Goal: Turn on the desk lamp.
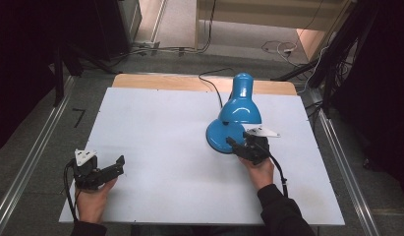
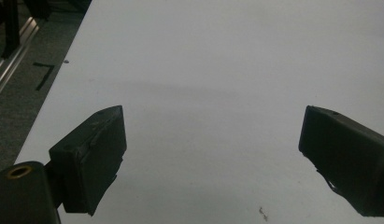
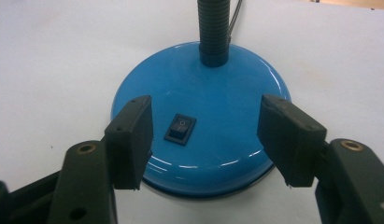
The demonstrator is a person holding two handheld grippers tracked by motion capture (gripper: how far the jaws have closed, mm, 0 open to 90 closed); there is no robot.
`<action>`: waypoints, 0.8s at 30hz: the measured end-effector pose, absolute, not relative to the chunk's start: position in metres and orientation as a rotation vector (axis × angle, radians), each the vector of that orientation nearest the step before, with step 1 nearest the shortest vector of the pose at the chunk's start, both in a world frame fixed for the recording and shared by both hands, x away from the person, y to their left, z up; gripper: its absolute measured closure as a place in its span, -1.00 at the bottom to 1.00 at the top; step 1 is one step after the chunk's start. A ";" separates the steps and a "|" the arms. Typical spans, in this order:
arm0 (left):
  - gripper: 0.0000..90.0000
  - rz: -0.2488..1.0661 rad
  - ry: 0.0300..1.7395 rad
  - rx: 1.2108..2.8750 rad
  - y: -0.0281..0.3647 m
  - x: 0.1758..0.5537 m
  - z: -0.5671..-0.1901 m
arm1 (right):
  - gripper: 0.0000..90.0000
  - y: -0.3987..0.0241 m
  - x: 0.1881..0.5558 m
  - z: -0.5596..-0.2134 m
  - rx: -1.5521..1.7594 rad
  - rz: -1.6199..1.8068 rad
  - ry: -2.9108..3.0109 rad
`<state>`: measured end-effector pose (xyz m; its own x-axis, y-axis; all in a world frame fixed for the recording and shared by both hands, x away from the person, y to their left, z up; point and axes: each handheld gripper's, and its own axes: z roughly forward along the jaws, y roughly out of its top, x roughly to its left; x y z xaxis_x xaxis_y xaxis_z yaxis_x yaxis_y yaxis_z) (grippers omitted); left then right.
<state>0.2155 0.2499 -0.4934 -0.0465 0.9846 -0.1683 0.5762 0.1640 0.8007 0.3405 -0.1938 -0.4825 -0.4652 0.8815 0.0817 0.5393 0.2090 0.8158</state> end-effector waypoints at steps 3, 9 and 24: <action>-0.82 0.711 1.713 1.499 0.250 0.216 -0.493 | -0.10 -0.194 0.342 -0.483 1.324 1.159 2.093; -0.82 0.711 1.716 1.499 0.250 0.216 -0.493 | -0.05 -0.195 0.343 -0.482 1.330 1.158 2.062; -0.82 0.709 1.713 1.498 0.250 0.216 -0.493 | 0.45 -0.184 0.349 -0.484 1.320 1.144 2.103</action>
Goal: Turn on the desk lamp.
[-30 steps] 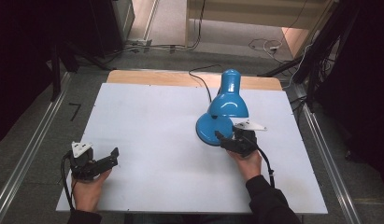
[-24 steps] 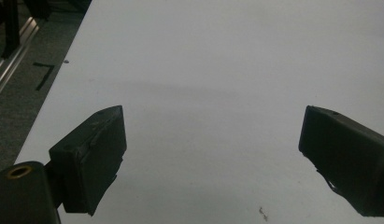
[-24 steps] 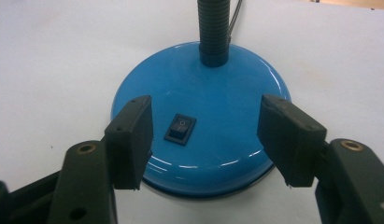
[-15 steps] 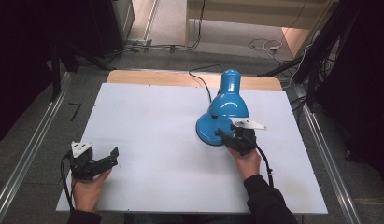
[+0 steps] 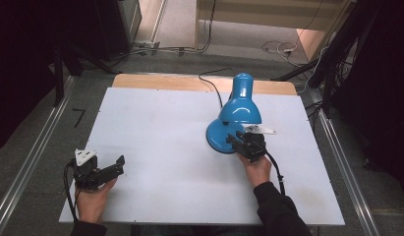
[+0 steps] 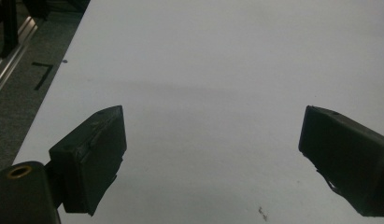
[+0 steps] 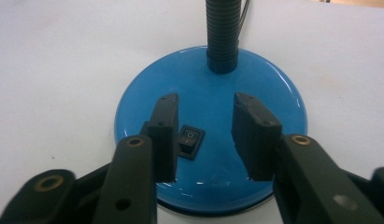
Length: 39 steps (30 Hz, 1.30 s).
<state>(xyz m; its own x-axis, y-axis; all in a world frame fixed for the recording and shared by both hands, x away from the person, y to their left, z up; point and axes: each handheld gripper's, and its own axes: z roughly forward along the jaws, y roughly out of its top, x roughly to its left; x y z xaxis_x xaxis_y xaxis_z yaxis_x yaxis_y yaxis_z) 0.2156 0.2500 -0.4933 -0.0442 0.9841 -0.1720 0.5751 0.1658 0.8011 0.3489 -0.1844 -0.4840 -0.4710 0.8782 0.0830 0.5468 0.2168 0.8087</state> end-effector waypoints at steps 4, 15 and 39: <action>-0.82 0.705 1.714 1.503 0.250 0.216 -0.493 | 0.71 -0.182 0.350 -0.485 1.320 1.121 2.109; -0.82 0.704 1.712 1.510 0.250 0.216 -0.494 | 0.95 -0.179 0.351 -0.487 1.313 1.109 2.098; -0.82 0.704 1.718 1.514 0.250 0.217 -0.495 | 0.95 -0.177 0.353 -0.491 1.316 1.117 2.123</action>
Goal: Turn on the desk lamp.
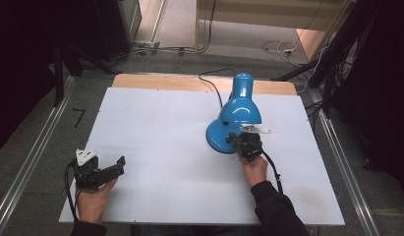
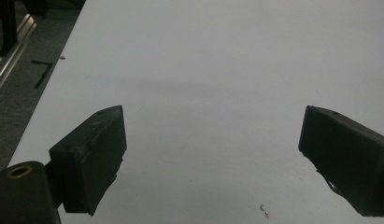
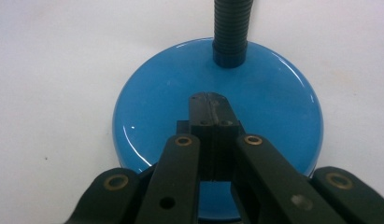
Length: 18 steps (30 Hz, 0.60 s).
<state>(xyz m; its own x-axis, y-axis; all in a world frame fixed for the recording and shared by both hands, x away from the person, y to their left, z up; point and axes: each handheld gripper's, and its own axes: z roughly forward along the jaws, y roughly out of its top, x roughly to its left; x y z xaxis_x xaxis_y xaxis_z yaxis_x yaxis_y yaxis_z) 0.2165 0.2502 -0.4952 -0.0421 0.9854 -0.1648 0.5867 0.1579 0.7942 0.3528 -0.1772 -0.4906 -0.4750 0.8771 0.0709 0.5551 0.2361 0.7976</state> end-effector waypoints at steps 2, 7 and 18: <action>-0.82 0.704 1.720 1.515 0.251 0.217 -0.495 | 0.95 -0.176 0.352 -0.491 1.321 1.122 2.125; -0.82 0.706 1.721 1.514 0.250 0.217 -0.495 | 0.95 -0.175 0.351 -0.491 1.317 1.137 2.126; -0.82 0.705 1.720 1.511 0.250 0.216 -0.495 | 0.95 -0.173 0.350 -0.491 1.310 1.139 2.132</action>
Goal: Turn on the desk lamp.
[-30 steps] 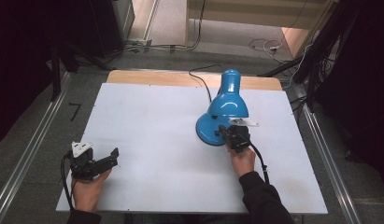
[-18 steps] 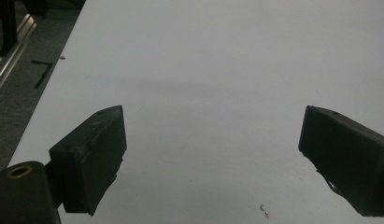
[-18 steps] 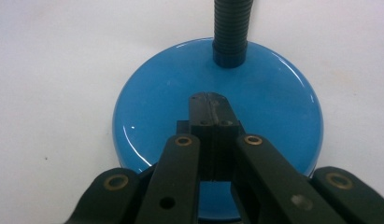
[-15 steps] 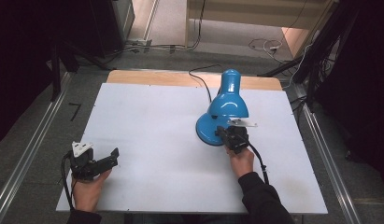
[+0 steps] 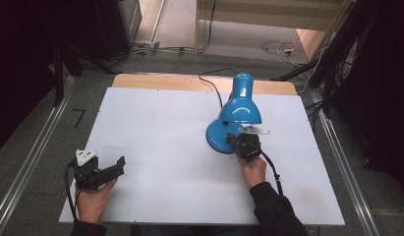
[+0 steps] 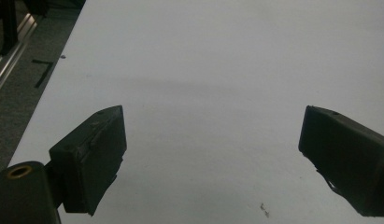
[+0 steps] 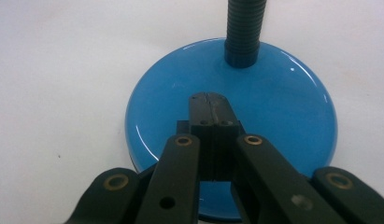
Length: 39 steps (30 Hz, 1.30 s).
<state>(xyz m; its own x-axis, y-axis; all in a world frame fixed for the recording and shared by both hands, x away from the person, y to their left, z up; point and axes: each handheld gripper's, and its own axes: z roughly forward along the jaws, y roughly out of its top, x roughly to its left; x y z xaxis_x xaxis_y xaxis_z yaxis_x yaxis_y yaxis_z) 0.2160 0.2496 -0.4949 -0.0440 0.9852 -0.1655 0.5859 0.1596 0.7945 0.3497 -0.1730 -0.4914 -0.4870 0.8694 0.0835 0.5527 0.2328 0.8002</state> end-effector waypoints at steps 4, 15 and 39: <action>-0.82 0.706 1.721 1.511 0.250 0.216 -0.495 | 0.95 -0.173 0.350 -0.493 1.304 1.123 2.141; -0.81 0.705 1.722 1.509 0.250 0.216 -0.495 | 0.95 -0.171 0.347 -0.495 1.300 1.121 2.138; -0.81 0.707 1.718 1.509 0.250 0.215 -0.494 | 0.95 -0.175 0.344 -0.497 1.323 1.126 2.141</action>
<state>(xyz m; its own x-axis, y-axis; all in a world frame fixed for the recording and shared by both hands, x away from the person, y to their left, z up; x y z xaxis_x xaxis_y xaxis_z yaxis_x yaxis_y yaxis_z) 0.2155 0.2505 -0.4944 -0.0438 0.9852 -0.1658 0.5835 0.1599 0.7962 0.3438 -0.1750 -0.4969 -0.4833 0.8712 0.0860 0.5645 0.2351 0.7912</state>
